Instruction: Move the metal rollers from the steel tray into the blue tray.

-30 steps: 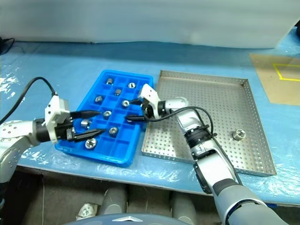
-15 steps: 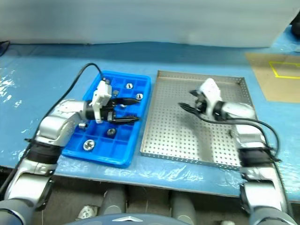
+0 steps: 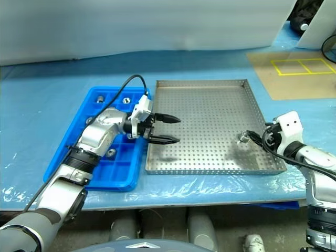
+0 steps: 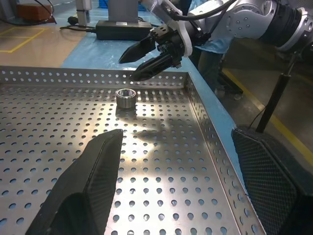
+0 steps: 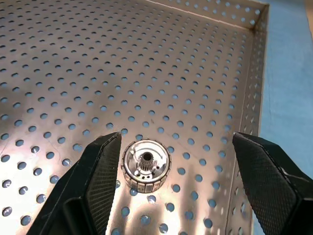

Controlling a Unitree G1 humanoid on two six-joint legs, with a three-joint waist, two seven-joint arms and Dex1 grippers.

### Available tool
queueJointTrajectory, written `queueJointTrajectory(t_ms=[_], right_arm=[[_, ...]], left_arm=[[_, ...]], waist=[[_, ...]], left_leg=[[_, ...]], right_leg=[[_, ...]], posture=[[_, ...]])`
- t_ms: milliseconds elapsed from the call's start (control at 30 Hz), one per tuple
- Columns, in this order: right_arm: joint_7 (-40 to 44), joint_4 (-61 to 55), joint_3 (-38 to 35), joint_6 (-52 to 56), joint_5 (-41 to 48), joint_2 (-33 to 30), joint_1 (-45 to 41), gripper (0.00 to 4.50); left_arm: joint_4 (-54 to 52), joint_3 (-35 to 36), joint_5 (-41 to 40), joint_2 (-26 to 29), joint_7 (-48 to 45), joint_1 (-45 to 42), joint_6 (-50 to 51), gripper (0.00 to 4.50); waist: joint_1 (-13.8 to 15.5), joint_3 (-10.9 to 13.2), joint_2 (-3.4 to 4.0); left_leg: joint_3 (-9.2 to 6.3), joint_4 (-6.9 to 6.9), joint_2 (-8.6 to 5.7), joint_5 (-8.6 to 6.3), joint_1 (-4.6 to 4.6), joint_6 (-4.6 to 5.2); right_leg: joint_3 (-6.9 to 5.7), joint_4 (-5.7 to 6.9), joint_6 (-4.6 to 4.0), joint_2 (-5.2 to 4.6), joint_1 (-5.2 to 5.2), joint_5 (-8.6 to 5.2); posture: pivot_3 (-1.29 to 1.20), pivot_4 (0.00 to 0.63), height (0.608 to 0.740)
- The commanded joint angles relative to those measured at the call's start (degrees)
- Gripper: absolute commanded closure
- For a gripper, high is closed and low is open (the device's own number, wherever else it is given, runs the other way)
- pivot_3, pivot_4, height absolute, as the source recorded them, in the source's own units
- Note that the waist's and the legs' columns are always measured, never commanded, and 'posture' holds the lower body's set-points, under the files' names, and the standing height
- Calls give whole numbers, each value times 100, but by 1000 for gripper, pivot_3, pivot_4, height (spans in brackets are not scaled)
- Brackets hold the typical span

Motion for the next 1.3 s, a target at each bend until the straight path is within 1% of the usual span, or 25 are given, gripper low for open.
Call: queueJointTrajectory(t_ms=[33, 267, 533, 700, 900, 1167, 1233, 1300], right_arm=[[-116, 390, 13, -262, 37, 41, -211, 796], [-198, 1273, 351, -720, -147, 78, -538, 796], [-193, 1658, 492, -946, -186, 51, -567, 796], [-62, 1367, 669, -858, -127, 126, -285, 796], [220, 852, 939, -391, 99, 190, 135, 796], [4, 1053, 949, -573, -57, 216, 23, 796], [-56, 1148, 937, -699, -98, 213, -33, 1189], [-70, 1206, 929, -759, -90, 227, -75, 1744]], left_arm=[[-138, 123, -28, 56, -35, -11, -37, 759], [-411, 187, -52, 216, 48, 203, 93, 759], [-547, 223, -46, 362, 151, 358, 144, 759], [-522, 213, -25, 377, 168, 361, 133, 759], [-487, 198, 4, 383, 161, 333, 110, 759], [-471, 215, 54, 425, 190, 346, 60, 759], [-456, 216, 88, 443, 202, 355, 20, 759], [-451, 221, 95, 442, 200, 358, 14, 759]], waist=[[12, 0, 1], [50, -1, 2], [71, -1, 2], [69, -2, 1], [73, -5, -2], [58, -7, -6], [56, -8, -7], [57, -7, -7]], left_leg=[[0, 1, -4, -2, -3, 3], [0, -5, -14, -11, -10, 18], [0, -5, -23, -17, -1, 27], [-1, -8, -24, -19, 4, 31], [-2, -36, -26, -19, 10, 31], [-2, -41, -26, -18, 15, 28], [-2, -38, -27, -18, 15, 28], [-2, -38, -29, -18, 14, 28]], right_leg=[[0, 0, -6, -4, -1, 3], [-2, -12, -12, -11, -1, 7], [-5, -33, -12, -22, 26, 7], [-9, -50, -12, -23, 39, 7], [-15, -75, -12, -24, 46, 7], [-16, -77, -11, -24, 47, 6], [-15, -77, -10, -25, 48, 6], [-15, -77, -10, -27, 48, 5]], posture=[[-369, 150, 740], [-325, 150, 740], [-312, 150, 740], [-314, 150, 740], [-314, 150, 740], [-302, 150, 740], [-300, 150, 740], [-297, 150, 740]])
